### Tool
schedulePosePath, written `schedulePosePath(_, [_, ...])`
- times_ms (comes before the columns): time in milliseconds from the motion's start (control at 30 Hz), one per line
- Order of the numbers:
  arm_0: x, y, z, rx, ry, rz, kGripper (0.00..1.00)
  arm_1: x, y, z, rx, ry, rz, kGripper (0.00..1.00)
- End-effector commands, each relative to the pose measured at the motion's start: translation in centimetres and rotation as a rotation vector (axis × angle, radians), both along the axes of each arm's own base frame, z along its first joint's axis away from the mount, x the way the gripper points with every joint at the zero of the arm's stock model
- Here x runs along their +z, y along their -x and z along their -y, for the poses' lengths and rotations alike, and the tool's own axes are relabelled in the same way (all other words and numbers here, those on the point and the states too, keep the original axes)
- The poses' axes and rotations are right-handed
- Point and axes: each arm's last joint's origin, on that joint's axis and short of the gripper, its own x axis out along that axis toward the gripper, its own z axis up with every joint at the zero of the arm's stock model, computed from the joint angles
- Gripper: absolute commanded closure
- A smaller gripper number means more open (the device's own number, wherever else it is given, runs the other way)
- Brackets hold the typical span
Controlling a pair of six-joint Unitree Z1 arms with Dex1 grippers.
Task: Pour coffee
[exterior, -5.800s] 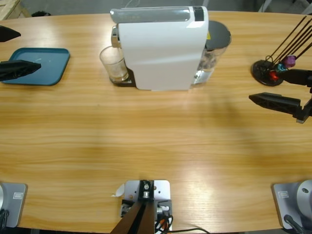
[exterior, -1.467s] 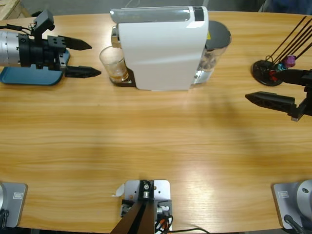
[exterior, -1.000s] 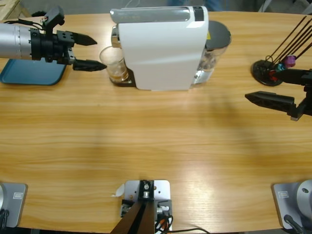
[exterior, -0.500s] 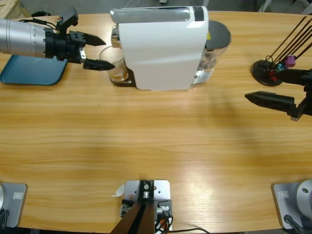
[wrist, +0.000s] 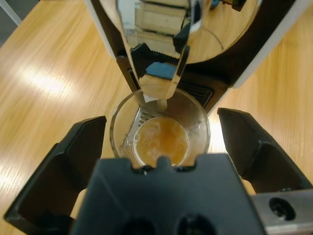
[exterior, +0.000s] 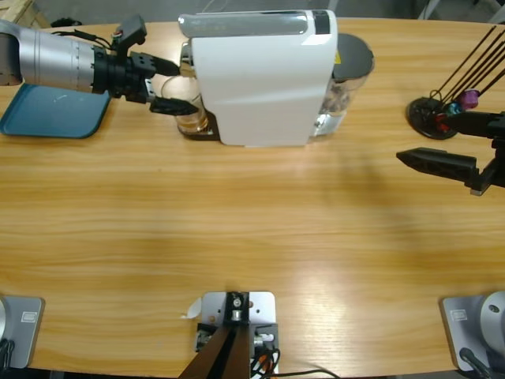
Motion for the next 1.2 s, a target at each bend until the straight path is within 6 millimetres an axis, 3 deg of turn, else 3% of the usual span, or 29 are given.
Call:
schedulePosePath(33, [-2.3, -0.9, 0.7, 0.015, -0.039, -0.040, 0.009, -1.3, 0.1, 0.0, -0.008, 0.014, -0.042, 0.000])
schedulePosePath(267, [-2.3, -2.2, 1.3, 0.019, -0.025, -0.035, 0.009, -1.3, 0.0, 0.0, -0.008, 0.017, -0.046, 0.000])
schedulePosePath(500, [-2.4, -2.1, 1.4, 0.000, 0.003, -0.061, 0.032, -1.3, 0.0, -0.1, -0.006, 0.017, -0.047, 0.000])
schedulePosePath(567, [-2.4, -2.1, 1.4, 0.001, 0.003, -0.063, 0.145, -1.3, 0.0, 0.0, -0.006, 0.016, -0.046, 0.000])
schedulePosePath(633, [-2.5, -2.0, 1.5, -0.004, 0.005, -0.067, 0.345, -1.3, 0.0, 0.0, -0.006, 0.016, -0.046, 0.000])
schedulePosePath(733, [-2.5, -1.8, 1.4, -0.007, 0.004, -0.069, 0.393, -1.3, 0.0, 0.0, -0.006, 0.016, -0.046, 0.000])
schedulePosePath(767, [-2.5, -1.8, 1.4, -0.007, 0.004, -0.069, 0.462, -1.3, 0.0, 0.0, -0.006, 0.015, -0.046, 0.000])
schedulePosePath(867, [-2.5, -1.8, 1.4, -0.005, -0.001, -0.067, 0.481, -1.3, 0.0, 0.0, -0.006, 0.015, -0.046, 0.000])
schedulePosePath(900, [-2.6, -1.7, 1.4, -0.012, -0.001, -0.066, 0.538, -1.3, 0.0, 0.0, -0.006, 0.016, -0.046, 0.000])
schedulePosePath(933, [-2.6, -1.6, 1.5, -0.017, -0.001, -0.066, 0.659, -1.3, 0.0, 0.0, -0.006, 0.016, -0.045, 0.000])
schedulePosePath(967, [-2.7, -1.5, 1.5, -0.026, 0.002, -0.068, 0.888, -1.3, 0.0, 0.0, -0.006, 0.015, -0.045, 0.000])
schedulePosePath(1000, [-2.7, -1.4, 1.5, -0.034, 0.006, -0.069, 0.988, -1.3, 0.0, 0.0, -0.006, 0.015, -0.045, 0.000])
schedulePosePath(1200, [-2.6, -1.0, 1.3, -0.039, 0.010, -0.076, 1.000, -1.3, 0.0, 0.0, -0.006, 0.016, -0.045, 0.000])
